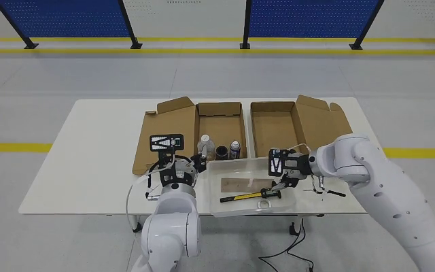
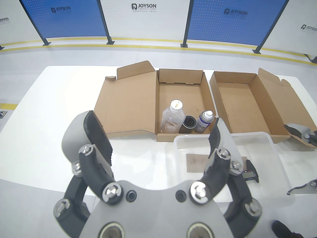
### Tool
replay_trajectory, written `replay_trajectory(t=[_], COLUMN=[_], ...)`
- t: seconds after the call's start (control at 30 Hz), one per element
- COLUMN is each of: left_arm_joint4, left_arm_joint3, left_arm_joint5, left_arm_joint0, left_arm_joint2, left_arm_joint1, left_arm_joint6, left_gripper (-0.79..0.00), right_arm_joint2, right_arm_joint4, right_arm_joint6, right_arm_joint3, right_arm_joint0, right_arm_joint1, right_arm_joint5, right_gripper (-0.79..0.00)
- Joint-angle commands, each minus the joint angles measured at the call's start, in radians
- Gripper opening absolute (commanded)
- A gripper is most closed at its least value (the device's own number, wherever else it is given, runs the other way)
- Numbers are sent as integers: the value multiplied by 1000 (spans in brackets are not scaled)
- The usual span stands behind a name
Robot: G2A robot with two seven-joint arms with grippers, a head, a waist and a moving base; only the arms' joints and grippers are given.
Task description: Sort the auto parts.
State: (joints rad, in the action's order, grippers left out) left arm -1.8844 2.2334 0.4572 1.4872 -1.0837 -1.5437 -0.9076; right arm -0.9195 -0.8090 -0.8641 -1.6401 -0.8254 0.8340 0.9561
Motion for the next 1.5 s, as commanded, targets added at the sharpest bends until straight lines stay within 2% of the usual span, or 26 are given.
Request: replay_trajectory(t=[0.0, 0.63, 0.77, 0.97, 1.17, 1.2, 1.27, 1.37, 1.4, 1.47], left_arm_joint4=[0, 0, 0, 0, 0, 0, 0, 0, 0, 0], left_arm_joint3=[0, 0, 0, 0, 0, 0, 0, 0, 0, 0], left_arm_joint5=[0, 0, 0, 0, 0, 0, 0, 0, 0, 0], left_arm_joint0=[0, 0, 0, 0, 0, 0, 0, 0, 0, 0], left_arm_joint2=[0, 0, 0, 0, 0, 0, 0, 0, 0, 0], left_arm_joint1=[0, 0, 0, 0, 0, 0, 0, 0, 0, 0], left_arm_joint6=[0, 0, 0, 0, 0, 0, 0, 0, 0, 0], left_gripper=[0, 0, 0, 0, 0, 0, 0, 0, 0, 0], right_arm_joint2=[-2, -1, 19, 142, 315, 343, 403, 494, 520, 570], right_arm_joint4=[-1, -21, -53, -65, 11, 26, 48, 58, 69, 93], right_arm_joint6=[-1, 6, 57, -25, -112, -122, -137, -154, -161, -173], right_arm_joint3=[-1, -14, -14, 5, 38, 48, 57, 74, 76, 93], right_arm_joint0=[-1, -1, 9, 82, 199, 221, 263, 323, 341, 372], right_arm_joint1=[1, 1, 7, 20, 27, 29, 33, 41, 44, 50], right_arm_joint5=[-1, -5, 44, -25, -112, -122, -136, -154, -161, -173], right_gripper=[0, 0, 0, 0, 0, -92, -175, -175, -237, -243])
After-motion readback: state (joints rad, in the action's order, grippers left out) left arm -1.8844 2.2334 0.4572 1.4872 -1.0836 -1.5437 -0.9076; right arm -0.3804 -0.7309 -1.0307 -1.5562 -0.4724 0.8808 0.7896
